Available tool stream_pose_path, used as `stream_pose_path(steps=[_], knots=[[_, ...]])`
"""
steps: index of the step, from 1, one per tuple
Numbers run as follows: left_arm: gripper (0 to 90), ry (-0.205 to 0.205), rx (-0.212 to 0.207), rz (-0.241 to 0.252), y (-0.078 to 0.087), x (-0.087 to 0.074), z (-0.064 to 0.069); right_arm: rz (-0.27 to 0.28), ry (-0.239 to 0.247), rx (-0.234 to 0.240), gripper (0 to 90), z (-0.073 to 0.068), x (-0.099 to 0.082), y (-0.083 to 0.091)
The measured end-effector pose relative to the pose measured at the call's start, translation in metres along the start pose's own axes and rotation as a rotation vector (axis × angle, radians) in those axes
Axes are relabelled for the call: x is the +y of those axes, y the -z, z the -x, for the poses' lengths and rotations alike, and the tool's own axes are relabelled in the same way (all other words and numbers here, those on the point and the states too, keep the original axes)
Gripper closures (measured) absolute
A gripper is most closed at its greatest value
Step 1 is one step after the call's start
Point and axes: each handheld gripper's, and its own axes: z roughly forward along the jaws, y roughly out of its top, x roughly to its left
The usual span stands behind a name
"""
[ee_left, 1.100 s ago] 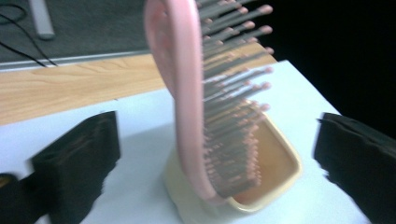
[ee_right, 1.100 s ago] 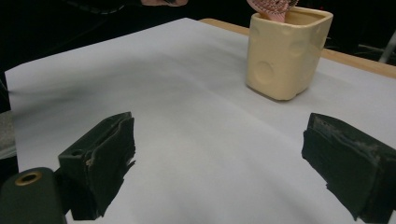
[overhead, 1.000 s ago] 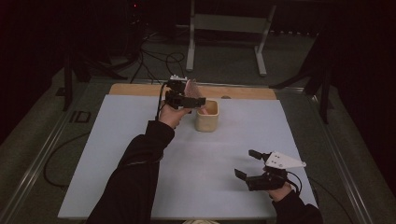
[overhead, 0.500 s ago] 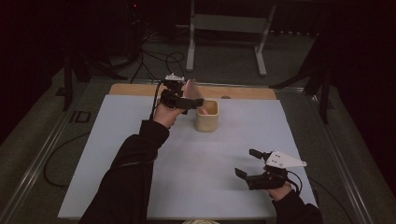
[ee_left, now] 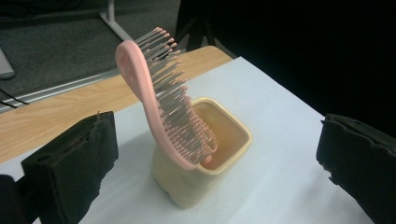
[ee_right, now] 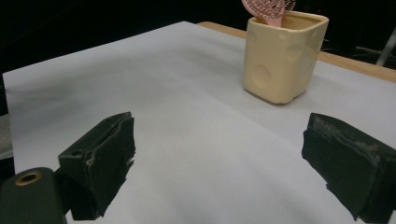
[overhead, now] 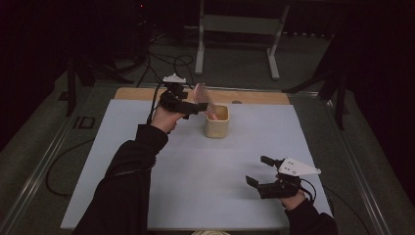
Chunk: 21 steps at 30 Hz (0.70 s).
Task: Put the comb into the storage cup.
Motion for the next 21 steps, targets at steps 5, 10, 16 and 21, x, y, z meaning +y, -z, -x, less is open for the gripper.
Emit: stream_pose_path(steps=[5,10,16,21], knots=[[0.0,-0.014,-0.05,-0.002,0.005,-0.005,-0.001,0.001,-0.002,-0.005,8.9,0.001,-0.001,0.0],[0.0,-0.033,-0.101,0.015,0.012,-0.01,-0.001,-0.002,0.002,-0.005,8.9,0.0,-0.001,0.0],[0.0,-0.05,-0.116,0.034,0.022,-0.015,-0.003,-0.005,0.006,-0.006,8.9,-0.001,0.0,-0.001],[0.0,-0.078,-0.116,0.039,0.031,-0.022,-0.005,-0.004,0.008,-0.003,8.9,-0.001,0.0,-0.001]])
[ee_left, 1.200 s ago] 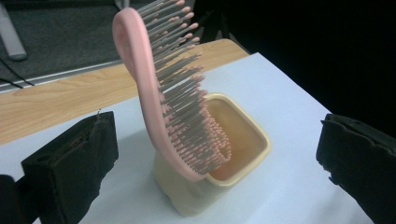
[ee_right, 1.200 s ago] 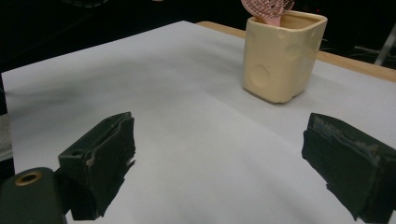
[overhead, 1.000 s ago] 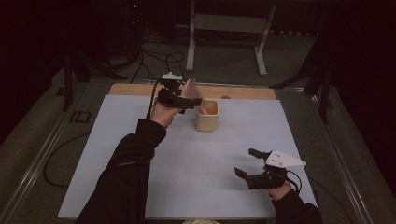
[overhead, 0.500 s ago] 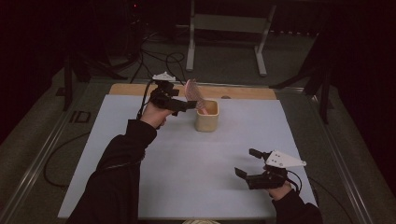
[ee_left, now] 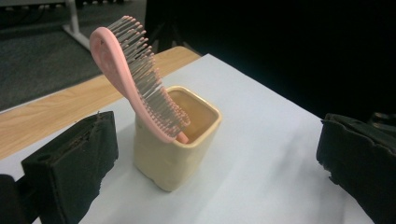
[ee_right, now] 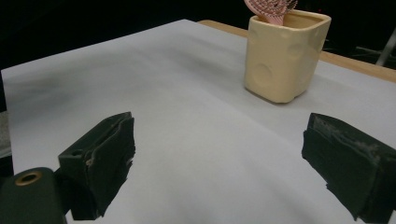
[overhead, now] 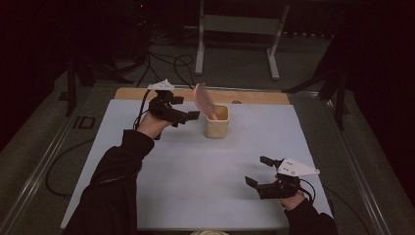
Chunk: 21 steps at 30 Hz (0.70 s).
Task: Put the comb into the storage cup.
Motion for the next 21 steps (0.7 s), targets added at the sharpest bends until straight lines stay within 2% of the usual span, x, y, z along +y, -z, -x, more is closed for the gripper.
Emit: stream_pose_path(steps=[11,21], knots=[[0.0,-0.039,-0.022,-0.007,0.025,-0.016,0.005,0.0,0.001,-0.002,8.9,0.0,0.0,0.001],[0.0,-0.052,0.007,-0.028,0.05,-0.036,0.007,-0.003,0.005,0.002,8.9,-0.001,0.001,-0.001]])
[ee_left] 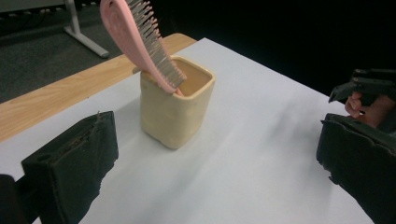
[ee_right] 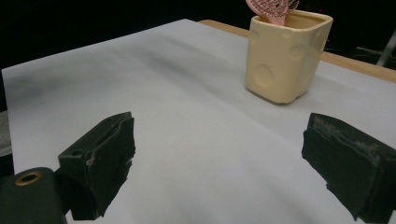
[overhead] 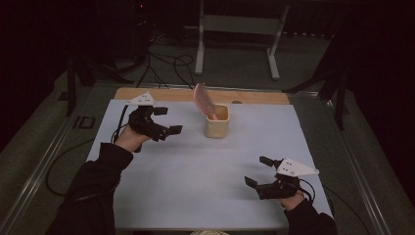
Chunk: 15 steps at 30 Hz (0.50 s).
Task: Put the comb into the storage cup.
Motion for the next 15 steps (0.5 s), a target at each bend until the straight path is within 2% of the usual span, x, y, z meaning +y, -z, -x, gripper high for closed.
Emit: stream_pose_path(steps=[6,15], knots=[[0.0,-0.004,0.016,-0.006,0.011,-0.015,0.001,-0.002,-0.001,0.002,8.9,-0.001,0.0,-0.001],[0.0,-0.001,0.018,-0.016,0.021,-0.042,0.001,-0.003,0.001,0.004,8.9,-0.001,0.0,-0.002]])
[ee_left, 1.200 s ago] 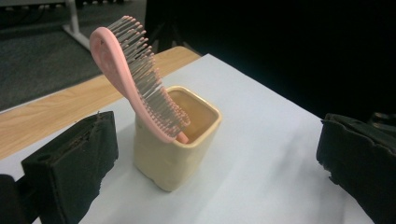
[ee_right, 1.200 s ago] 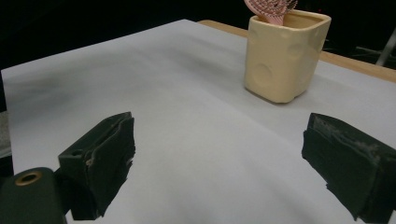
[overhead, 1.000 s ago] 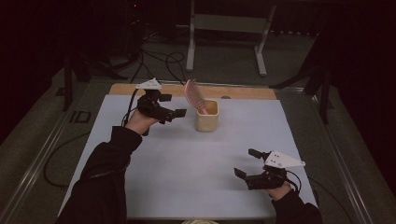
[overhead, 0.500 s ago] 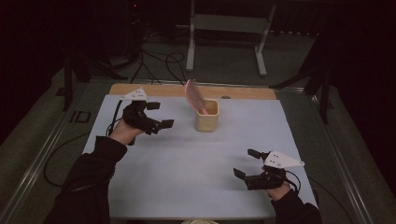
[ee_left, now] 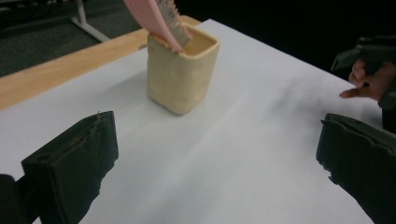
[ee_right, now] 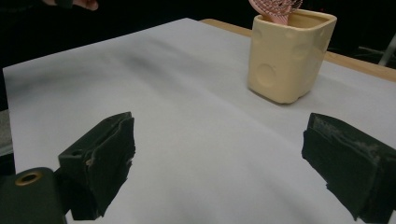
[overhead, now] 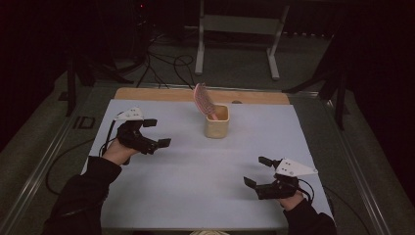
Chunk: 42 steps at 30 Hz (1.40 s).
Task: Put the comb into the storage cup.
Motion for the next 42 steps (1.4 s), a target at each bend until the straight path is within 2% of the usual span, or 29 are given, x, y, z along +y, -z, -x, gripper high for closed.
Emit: stream_pose_path(steps=[11,19,21,27,36,42], knots=[[0.0,0.014,0.026,-0.004,0.017,-0.038,0.002,-0.004,-0.002,-0.002,8.9,0.0,0.0,0.0],[0.0,0.012,0.041,-0.007,0.025,-0.063,0.009,-0.009,0.002,0.0,8.9,-0.001,0.0,-0.001],[0.0,0.013,0.058,-0.007,0.028,-0.07,0.009,-0.009,0.004,0.001,8.9,0.0,-0.001,-0.002],[0.0,0.049,0.084,-0.002,0.033,-0.09,0.008,-0.014,0.011,0.002,8.9,-0.001,-0.001,-0.003],[0.0,0.086,0.159,-0.007,0.038,-0.117,0.007,-0.016,0.009,0.004,8.9,-0.001,-0.002,-0.004],[0.0,0.08,0.248,-0.01,0.039,-0.126,0.013,-0.02,0.008,0.003,8.9,-0.001,-0.003,-0.005]])
